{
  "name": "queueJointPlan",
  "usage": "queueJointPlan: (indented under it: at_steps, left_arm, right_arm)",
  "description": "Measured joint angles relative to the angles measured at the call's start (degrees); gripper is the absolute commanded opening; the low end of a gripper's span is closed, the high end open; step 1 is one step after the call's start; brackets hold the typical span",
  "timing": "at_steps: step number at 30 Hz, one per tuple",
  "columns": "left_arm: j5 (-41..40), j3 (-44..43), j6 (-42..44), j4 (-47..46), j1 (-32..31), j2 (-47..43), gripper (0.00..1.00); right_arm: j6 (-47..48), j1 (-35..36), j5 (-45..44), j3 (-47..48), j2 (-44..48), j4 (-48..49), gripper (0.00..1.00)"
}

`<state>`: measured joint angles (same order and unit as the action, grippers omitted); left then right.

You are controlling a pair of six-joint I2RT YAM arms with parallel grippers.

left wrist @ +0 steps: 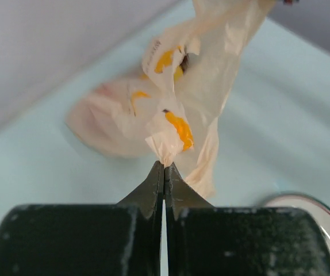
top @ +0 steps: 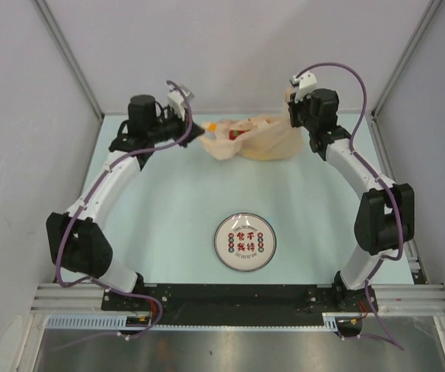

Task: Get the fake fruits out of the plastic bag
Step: Adjust the plastic bag at the center of the board.

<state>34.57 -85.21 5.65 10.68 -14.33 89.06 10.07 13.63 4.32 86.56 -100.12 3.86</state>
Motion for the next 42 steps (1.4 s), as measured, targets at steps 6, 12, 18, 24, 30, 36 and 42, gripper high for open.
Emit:
queueJointPlan:
  at_steps: [6,12,18,24,30,36,42]
  left_arm:
    - [2.99,14.45,0.42,7.13,-4.48,-2.12,0.00]
    - [3.21,17.09,-0.22,8.35,-8.63,-2.21,0.00]
    - [2.01,16.72,-0.63,8.28,-8.37,-2.21,0.00]
    - [1.60,13.97,-1.66,8.52,-8.37,-2.21,0.00]
    - [1.60,11.98,-1.97,8.63,-8.37,-2.21,0.00]
    - [1.57,10.82,-2.78,8.63,-8.37,-2.21,0.00]
    - [1.31,9.86,-2.84,8.37,-8.37,-2.12,0.00]
  right_arm:
    - [1.16,-2.80,3.65,-13.16,1.95,-7.82,0.10]
    - [2.56,-6.60,5.75,-15.80,4.35,-20.87,0.53]
    - [4.39,-3.50,9.70,-15.80,16.35,-30.03,0.75]
    - [3.23,2.29,11.72,-15.58,26.18,-27.65,0.67]
    - [1.73,6.69,12.41,-15.19,21.59,-22.03,0.32]
    - [1.99,8.74,11.56,-15.17,11.50,-20.09,0.22]
    - [3.72,10.36,5.31,-14.91,3.50,-14.84,0.23]
